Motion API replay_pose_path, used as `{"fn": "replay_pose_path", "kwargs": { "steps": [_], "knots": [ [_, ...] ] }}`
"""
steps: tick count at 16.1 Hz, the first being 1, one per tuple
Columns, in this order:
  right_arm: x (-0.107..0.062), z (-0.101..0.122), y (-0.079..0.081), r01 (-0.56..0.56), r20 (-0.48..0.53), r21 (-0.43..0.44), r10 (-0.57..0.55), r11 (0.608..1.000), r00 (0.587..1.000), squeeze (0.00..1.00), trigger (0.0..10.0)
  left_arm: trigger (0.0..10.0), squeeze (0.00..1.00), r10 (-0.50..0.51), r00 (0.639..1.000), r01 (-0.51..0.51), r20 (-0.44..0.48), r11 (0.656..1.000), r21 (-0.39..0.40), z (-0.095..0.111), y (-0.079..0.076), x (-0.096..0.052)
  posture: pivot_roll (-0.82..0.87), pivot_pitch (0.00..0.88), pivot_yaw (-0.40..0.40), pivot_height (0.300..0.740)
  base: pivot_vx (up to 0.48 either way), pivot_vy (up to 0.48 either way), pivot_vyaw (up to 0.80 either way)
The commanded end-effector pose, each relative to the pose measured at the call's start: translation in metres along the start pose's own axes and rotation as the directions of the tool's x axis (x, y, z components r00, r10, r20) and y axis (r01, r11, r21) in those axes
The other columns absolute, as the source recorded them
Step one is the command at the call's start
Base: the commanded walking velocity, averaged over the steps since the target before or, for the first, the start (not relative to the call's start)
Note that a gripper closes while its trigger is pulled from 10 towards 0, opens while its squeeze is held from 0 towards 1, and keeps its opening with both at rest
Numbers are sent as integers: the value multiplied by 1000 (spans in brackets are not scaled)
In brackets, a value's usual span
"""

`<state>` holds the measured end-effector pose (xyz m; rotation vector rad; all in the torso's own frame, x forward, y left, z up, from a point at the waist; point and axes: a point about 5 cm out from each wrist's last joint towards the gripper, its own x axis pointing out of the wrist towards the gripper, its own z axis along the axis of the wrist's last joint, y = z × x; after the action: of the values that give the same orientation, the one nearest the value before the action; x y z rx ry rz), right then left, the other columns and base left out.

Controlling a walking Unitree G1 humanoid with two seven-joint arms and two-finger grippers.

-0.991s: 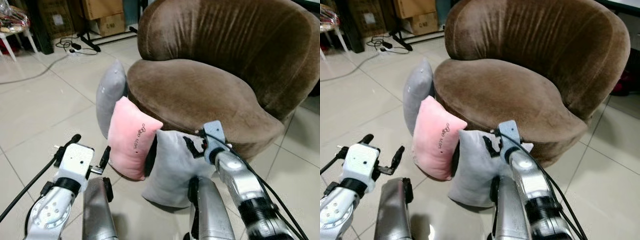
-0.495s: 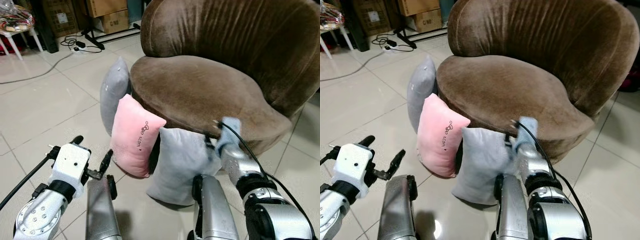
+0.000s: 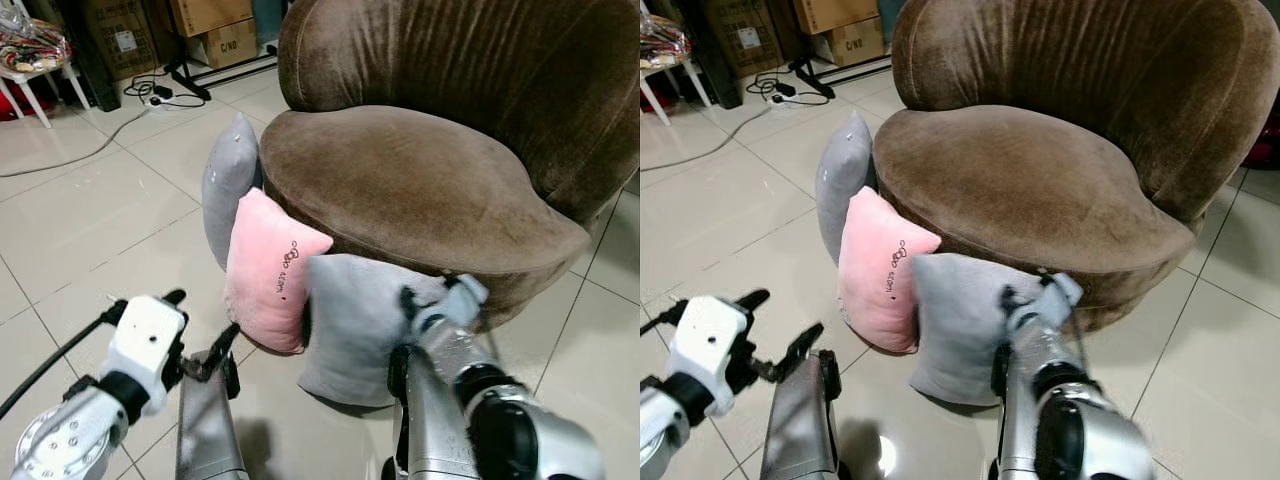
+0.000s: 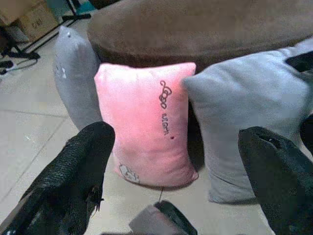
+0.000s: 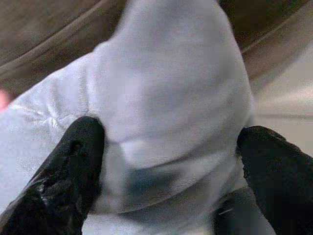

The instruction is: Move the pillow to the sofa from floor

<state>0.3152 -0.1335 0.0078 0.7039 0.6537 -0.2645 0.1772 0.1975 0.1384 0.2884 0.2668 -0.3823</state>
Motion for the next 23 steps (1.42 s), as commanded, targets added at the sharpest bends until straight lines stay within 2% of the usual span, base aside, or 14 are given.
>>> {"fn": "replay_pose_path", "kwargs": {
  "steps": [1,2,3,9,11,12,14,17,23],
  "knots": [
    [0,-8,4,-17,-27,24,18,1000,999,0,6118,10000,0,-12,1000,12,4,1000,6,4,0,-3,99,14,21,431,0,0,0],
    [0,-10,5,-21,-31,21,22,1000,999,0,4196,10000,0,-13,1000,13,2,1000,5,4,0,-3,99,15,21,431,0,0,0],
    [-1,-16,7,-35,-43,7,35,999,998,0,0,10000,0,-16,1000,17,-3,1000,2,4,1,-3,99,15,20,431,0,0,0],
    [-2,-23,-1,12,-59,-12,-13,1000,998,0,0,10000,0,-52,998,52,-37,999,-10,0,-2,-5,100,7,20,431,0,0,0],
    [-2,-24,-2,13,-57,-12,-14,1000,998,0,0,10000,0,-125,990,121,-67,991,-52,-4,-7,-8,97,0,22,431,0,0,0],
    [-2,-23,-1,13,-56,-12,-14,1000,998,0,0,10000,0,-190,978,183,-83,979,-95,-7,-12,-11,95,0,23,431,0,0,0],
    [-1,-22,0,14,-50,-12,-15,1000,999,0,0,10000,0,-256,962,243,-97,962,-125,-9,-16,-13,92,0,22,431,0,0,0],
    [-1,-21,0,6,-48,-17,-7,1000,999,0,0,10000,0,-286,954,268,-93,949,-166,-9,-15,-12,98,0,19,431,0,0,0],
    [-1,-21,-1,3,-47,-5,-3,1000,999,0,0,10000,0,-304,949,286,-89,943,-168,-7,-12,-9,92,0,31,431,0,0,0]
  ]
}}
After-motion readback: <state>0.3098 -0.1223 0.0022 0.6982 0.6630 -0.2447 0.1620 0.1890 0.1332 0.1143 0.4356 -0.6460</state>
